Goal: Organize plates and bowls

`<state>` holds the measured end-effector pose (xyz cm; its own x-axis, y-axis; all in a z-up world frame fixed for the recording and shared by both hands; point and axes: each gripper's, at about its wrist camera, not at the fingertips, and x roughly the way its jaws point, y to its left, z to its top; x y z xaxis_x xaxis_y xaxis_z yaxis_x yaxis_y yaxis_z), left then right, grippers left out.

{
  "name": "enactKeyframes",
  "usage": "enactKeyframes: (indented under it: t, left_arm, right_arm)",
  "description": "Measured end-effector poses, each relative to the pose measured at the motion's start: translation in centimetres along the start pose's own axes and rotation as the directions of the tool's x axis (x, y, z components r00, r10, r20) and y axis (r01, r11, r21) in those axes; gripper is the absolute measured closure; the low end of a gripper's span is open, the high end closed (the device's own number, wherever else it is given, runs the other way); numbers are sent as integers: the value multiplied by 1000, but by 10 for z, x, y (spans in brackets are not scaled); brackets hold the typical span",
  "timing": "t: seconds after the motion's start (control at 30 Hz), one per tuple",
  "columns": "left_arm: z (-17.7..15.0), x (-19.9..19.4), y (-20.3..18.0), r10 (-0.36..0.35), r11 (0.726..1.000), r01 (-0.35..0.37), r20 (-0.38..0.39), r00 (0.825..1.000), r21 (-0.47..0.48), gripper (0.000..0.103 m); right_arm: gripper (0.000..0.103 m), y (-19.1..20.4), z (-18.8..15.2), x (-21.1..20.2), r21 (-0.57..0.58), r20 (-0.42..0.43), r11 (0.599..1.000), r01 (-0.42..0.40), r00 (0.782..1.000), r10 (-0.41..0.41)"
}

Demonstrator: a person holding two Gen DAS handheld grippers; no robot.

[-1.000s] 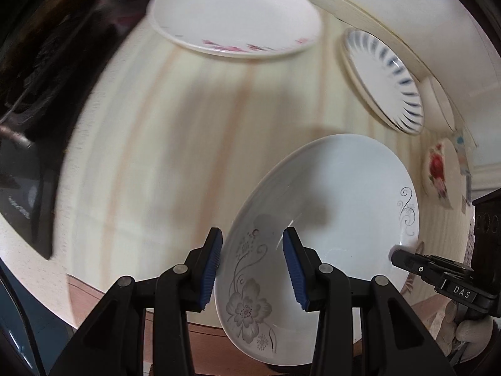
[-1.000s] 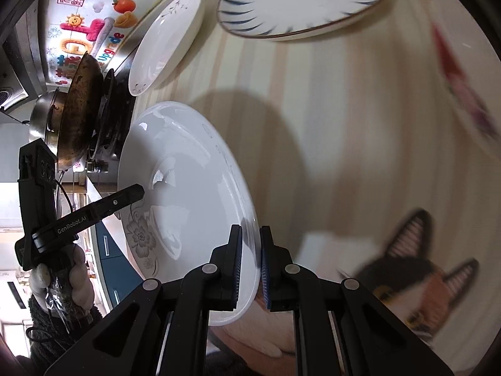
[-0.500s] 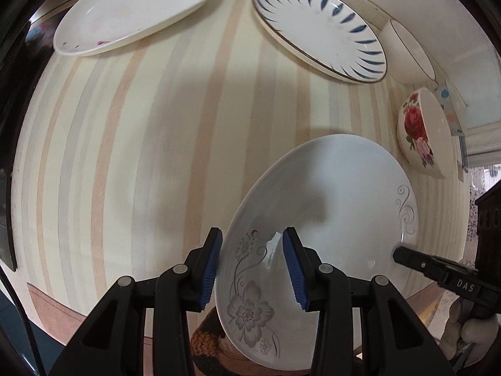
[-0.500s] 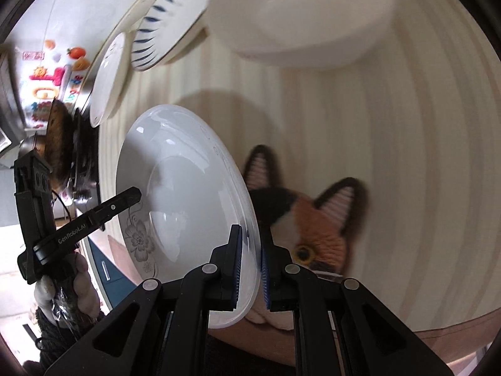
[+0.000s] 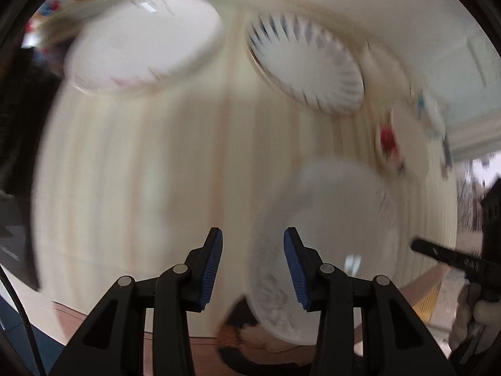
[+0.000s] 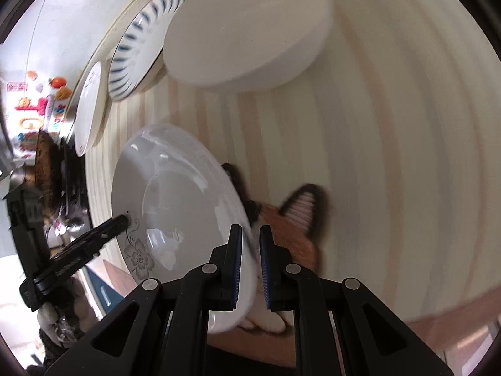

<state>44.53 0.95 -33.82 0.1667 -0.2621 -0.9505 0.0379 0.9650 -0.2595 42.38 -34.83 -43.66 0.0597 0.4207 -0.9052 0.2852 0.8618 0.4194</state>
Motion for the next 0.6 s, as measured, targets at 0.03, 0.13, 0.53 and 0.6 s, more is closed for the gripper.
enactKeyframes:
  t: [0.03,0.13,0.53,0.6]
  left_arm:
    - [5,-9,8,10,1000,-10,33,999,-16,65]
    - [31,-27,46,62,995,-53,114,991,-79,65]
    - [96,6,150,184,950,-149,107,977,-274,65]
    - [100,8,156,189,947,-152,107,976,-284,65]
  right_arm:
    - [89,5,-3,-13,-9,20,1000,12,1000,-12]
    - [77,41,-4,-47,-59,91,998,30,996,-24]
    - [54,256,150,24,-375,213,924,-72,964,161]
    - [54,278,179,48,-403,206,913,-57,967,151]
